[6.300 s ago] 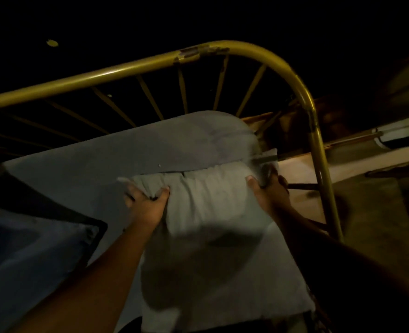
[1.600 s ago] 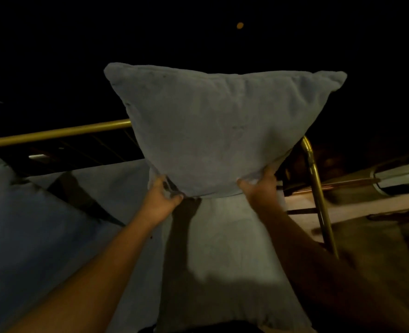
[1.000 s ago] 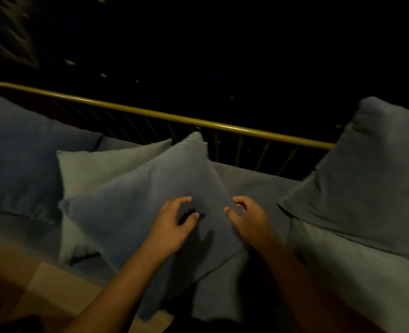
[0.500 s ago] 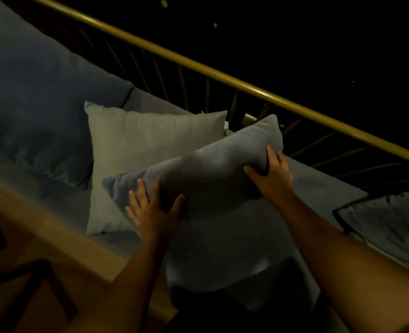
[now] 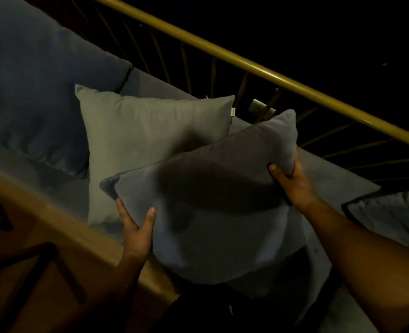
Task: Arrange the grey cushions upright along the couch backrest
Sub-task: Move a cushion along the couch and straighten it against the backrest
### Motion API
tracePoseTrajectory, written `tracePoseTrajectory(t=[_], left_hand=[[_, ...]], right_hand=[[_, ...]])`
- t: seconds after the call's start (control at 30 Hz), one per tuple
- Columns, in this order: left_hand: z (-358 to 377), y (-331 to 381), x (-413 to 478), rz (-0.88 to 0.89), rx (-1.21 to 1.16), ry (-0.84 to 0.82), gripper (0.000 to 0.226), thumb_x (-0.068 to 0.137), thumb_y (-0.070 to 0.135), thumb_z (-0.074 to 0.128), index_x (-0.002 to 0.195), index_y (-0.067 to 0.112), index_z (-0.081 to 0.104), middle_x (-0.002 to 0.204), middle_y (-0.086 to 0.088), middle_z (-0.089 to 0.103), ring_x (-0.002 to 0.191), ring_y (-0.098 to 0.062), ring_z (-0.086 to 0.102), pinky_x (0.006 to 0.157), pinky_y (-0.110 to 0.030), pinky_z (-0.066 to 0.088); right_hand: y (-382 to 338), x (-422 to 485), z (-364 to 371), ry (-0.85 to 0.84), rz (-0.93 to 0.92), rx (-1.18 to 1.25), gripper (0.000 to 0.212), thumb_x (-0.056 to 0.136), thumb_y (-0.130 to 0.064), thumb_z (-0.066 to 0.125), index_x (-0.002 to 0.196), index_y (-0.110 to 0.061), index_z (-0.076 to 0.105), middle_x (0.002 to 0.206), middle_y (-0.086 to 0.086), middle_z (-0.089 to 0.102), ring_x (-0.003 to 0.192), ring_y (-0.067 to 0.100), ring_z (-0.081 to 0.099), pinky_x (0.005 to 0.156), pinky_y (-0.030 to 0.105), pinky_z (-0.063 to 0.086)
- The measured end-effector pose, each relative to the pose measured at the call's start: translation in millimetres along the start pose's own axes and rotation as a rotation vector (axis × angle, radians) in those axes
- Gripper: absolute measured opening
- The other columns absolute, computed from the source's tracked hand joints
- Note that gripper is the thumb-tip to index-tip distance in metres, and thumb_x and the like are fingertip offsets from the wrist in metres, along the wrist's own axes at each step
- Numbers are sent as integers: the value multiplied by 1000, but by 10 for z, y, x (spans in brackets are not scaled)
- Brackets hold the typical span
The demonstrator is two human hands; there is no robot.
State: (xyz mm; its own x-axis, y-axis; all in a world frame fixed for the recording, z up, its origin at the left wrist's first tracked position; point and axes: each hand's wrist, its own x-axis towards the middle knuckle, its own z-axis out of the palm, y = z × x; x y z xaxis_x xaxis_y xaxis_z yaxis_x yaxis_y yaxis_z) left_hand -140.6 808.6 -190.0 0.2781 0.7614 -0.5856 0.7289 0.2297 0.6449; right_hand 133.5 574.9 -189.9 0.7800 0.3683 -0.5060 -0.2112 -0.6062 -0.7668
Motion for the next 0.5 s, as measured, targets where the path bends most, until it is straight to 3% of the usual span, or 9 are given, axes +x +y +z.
tracePoseTrajectory(t=[0.1,0.2,0.3,0.43,0.5], left_hand=[[3,48,-110,33,-74,-45,94,82,57,54,143,43,-17,161,3,1,144,-27,19,114,-49,25],[4,203,-189,147,-106,10,92,85,49,56,147,34,-10,161,2,5,144,-22,19,111,-34,24],[-60,378,-315,228,-125,26,92,81,55,59,148,35,-1,159,1,14,143,-15,22,109,-25,21],[-163,722,-484,255,-80,-13,83,83,53,58,145,46,3,154,-9,30,132,-36,37,104,-51,34],[-193,914,-609,359,-48,-91,89,76,61,59,143,49,3,153,-7,33,131,-38,39,107,-54,34]], right_hand=[[-38,-211,45,59,-30,14,105,65,-79,59,148,-41,7,157,-1,29,141,23,31,113,50,33],[-173,-447,55,104,-84,18,99,72,-67,62,150,-33,12,155,2,31,139,23,33,110,43,36],[-236,-756,-37,187,-77,-2,90,79,-54,66,150,-33,14,153,2,34,137,28,37,102,38,38],[-314,-1331,-286,264,-25,-51,86,77,-58,64,147,-40,17,150,3,40,133,32,42,102,44,39],[-327,-1616,-444,334,-30,-46,88,77,-60,63,148,-40,16,148,4,43,132,33,43,103,46,38]])
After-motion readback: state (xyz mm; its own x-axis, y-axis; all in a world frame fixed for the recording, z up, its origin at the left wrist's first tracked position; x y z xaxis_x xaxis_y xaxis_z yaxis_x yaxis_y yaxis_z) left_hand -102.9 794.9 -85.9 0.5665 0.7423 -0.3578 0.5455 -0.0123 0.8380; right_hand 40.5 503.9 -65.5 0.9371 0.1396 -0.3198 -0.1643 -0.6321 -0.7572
